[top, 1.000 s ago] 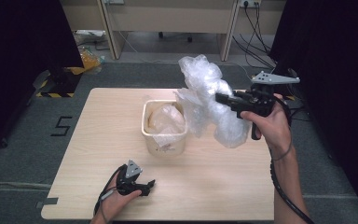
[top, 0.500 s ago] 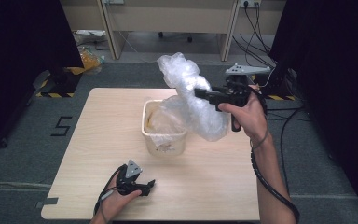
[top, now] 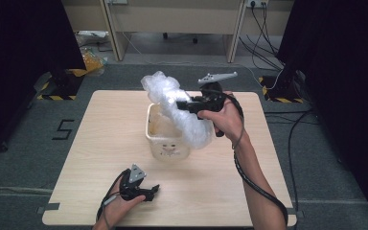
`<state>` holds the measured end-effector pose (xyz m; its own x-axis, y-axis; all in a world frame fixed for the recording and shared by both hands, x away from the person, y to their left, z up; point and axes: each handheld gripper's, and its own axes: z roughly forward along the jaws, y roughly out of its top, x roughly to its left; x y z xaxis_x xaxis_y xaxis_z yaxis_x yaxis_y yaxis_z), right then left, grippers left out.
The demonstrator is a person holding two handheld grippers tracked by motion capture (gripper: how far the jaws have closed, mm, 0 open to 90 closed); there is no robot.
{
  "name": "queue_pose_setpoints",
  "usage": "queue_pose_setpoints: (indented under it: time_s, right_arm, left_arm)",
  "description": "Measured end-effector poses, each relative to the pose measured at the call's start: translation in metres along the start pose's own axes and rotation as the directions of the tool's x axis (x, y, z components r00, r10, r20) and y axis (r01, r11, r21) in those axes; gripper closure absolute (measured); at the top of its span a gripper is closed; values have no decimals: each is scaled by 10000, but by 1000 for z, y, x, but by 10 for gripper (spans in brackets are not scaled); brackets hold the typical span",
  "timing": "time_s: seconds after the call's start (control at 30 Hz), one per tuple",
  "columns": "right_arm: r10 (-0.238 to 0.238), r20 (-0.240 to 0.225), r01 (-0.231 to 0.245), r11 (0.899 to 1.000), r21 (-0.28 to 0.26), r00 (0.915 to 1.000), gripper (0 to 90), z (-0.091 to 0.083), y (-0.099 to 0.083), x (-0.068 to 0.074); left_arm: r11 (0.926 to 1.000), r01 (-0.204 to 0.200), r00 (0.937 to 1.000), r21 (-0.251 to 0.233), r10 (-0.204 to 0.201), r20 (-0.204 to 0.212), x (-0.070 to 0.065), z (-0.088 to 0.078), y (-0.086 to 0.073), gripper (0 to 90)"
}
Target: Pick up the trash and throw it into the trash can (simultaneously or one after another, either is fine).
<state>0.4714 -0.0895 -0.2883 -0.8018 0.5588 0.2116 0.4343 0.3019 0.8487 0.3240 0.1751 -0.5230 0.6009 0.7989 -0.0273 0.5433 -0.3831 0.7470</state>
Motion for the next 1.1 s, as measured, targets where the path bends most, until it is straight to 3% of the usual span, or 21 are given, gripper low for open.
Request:
queue_pose_setpoints:
  time_s: [0.47,0.83,1.1]
  right_arm:
    - [236,-115,-217,9897,1417,9997,659,54,-11,-14]
    - [84,90,-103,9710,2390,9999,668,81,-18,-20]
    - [-315,200,235,9481,3170,9993,680,99,-18,-22]
  left_arm:
    - [10000,-64,10000,69,64,15,0,0,0,140]
    - [10000,-47,10000,55,47,10,0,0,0,140]
    - [10000,-47,10000,56,47,10,0,0,0,140]
